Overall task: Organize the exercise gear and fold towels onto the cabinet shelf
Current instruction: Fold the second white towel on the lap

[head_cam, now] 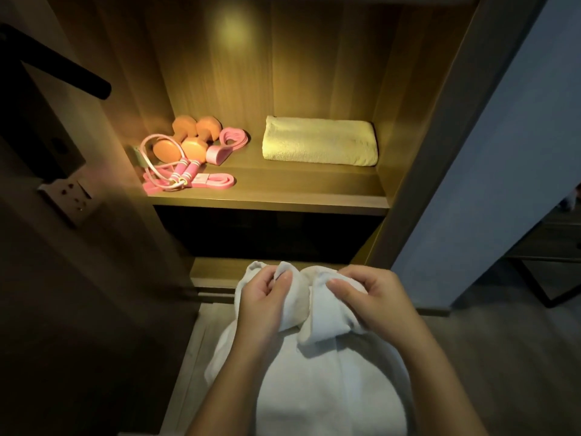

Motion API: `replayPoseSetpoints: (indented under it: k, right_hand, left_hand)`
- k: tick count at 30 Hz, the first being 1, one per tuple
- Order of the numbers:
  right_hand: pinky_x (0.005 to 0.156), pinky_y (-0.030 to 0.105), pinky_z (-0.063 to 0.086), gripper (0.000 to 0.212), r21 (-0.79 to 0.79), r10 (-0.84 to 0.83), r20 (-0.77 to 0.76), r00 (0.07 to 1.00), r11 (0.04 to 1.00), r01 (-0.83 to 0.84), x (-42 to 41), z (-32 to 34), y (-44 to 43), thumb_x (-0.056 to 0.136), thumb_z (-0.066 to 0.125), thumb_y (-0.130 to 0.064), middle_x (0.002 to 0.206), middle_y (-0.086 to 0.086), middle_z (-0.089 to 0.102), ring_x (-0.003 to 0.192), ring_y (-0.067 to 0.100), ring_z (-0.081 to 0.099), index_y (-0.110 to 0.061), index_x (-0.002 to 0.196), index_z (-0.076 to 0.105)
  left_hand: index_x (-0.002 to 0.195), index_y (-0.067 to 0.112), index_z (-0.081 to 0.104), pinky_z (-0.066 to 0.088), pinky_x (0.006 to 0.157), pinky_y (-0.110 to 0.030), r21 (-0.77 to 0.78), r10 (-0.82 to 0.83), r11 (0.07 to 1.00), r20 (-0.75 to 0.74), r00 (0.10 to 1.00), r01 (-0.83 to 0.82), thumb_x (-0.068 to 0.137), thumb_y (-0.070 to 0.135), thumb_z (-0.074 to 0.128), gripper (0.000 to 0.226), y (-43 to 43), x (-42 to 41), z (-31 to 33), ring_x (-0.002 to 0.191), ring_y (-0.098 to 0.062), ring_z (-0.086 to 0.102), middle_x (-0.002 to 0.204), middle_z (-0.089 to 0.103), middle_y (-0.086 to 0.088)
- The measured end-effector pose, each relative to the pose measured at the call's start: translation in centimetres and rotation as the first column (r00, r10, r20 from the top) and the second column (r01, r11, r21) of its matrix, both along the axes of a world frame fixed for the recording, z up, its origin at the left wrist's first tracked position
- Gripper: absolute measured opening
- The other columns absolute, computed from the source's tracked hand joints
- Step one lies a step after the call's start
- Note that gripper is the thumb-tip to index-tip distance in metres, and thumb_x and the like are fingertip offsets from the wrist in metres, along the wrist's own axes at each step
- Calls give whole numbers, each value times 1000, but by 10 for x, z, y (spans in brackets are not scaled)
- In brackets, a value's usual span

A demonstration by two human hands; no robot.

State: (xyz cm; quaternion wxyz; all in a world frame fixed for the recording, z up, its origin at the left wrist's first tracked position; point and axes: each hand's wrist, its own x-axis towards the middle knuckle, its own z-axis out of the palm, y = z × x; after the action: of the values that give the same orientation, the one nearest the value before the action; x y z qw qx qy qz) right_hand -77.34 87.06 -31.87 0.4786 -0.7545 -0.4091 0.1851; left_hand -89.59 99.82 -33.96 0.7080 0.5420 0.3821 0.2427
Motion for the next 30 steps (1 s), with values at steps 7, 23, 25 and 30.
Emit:
replayPoseSetpoints:
  k: [7, 23, 25, 30]
  right_hand:
    - [72, 32, 58, 2, -225, 86, 83, 993, 972, -65, -17, -5, -14, 95, 55, -39, 90, -24, 59, 86, 4, 59, -39, 93, 56]
    - [68, 25, 46, 25, -41, 325, -349, 879, 932, -361, -31, 17, -14, 87, 58, -46, 76, -7, 62, 74, 8, 58, -24, 83, 69]
    - [70, 27, 46, 24, 5, 286, -370, 884, 952, -306, -30, 13, -13, 89, 58, -38, 80, 0, 64, 77, 12, 59, -17, 86, 69]
    - [74, 29, 50, 24, -7, 263, -351, 899, 959, -284, -28, 7, -13, 93, 56, -38, 91, 0, 67, 87, 16, 63, -18, 93, 69]
  left_hand:
    - [94, 29, 68, 61, 73, -44, 229, 3, 973, 23, 1000, -8, 83, 53, 67, 26, -23, -7, -8, 86, -20, 69, 89, 68, 6]
    - [94, 16, 70, 46, 67, -7, 718, 234, 677, -3, 972, -160, 91, 18, 63, 7, -16, -17, 9, 87, -4, 59, 90, 60, 11]
    - [90, 17, 69, 45, 63, -7, 696, 228, 707, -58, 972, -125, 90, 20, 65, 6, -11, -17, 10, 84, -6, 61, 87, 64, 8]
    - [79, 15, 60, 49, 61, -30, 394, 83, 919, -189, 978, -2, 99, 31, 51, 27, 2, -20, 4, 76, -26, 63, 76, 64, -4]
